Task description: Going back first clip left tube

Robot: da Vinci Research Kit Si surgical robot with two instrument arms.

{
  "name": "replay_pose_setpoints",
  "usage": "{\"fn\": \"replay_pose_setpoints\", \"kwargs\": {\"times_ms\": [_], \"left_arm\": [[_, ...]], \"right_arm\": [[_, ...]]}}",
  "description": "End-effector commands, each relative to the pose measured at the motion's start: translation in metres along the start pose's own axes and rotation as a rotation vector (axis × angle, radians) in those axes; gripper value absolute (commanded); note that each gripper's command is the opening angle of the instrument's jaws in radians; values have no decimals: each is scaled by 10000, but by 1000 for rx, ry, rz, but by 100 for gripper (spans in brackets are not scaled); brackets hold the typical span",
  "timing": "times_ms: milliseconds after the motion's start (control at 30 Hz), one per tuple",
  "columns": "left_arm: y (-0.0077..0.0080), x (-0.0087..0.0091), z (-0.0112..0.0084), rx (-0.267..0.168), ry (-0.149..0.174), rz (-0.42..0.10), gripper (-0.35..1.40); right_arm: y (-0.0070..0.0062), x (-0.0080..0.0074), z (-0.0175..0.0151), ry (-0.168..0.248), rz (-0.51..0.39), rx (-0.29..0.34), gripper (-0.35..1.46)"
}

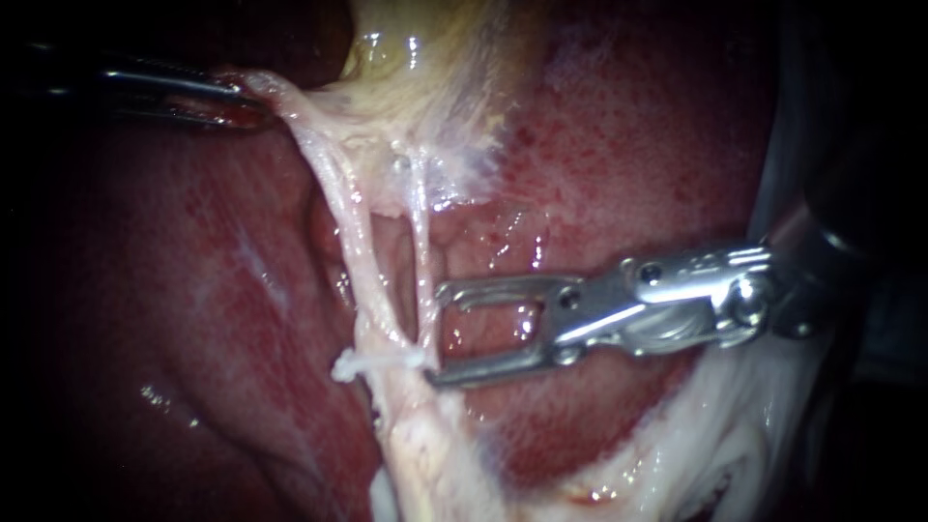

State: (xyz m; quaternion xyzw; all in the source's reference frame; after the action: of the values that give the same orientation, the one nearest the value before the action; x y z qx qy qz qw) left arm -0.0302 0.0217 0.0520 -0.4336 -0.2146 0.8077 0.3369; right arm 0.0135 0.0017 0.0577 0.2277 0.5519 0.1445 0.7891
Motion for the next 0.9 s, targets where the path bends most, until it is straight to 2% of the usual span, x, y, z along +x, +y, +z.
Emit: {"fn": "replay_pose_setpoints", "kwargs": {"times_ms": [33, 167, 300, 533, 633, 800, 900], "left_arm": [[0, 0, 0, -1, 0, 0, -35], [0, -1, 0, 0, 0, 1, -35], [0, -1, 2, 1, 0, 1, -35], [3, -5, 12, 12, 3, 3, -35], [3, -11, 24, 8, 2, 6, -35], [3, -29, 57, -6, 4, 17, -35], [3, -39, 76, -9, -9, 25, -35]], "right_arm": [[0, 1, -9, -1, -14, 0, 50], [-1, 2, -46, -12, -82, 0, 50], [3, 8, -74, -57, -136, -5, 50], [7, 17, -93, -65, -162, -2, 50], [6, 16, -95, -65, -174, 0, 50], [6, 15, -97, -65, -175, 1, 50], [6, 15, -97, -65, -175, 1, 50]]}}
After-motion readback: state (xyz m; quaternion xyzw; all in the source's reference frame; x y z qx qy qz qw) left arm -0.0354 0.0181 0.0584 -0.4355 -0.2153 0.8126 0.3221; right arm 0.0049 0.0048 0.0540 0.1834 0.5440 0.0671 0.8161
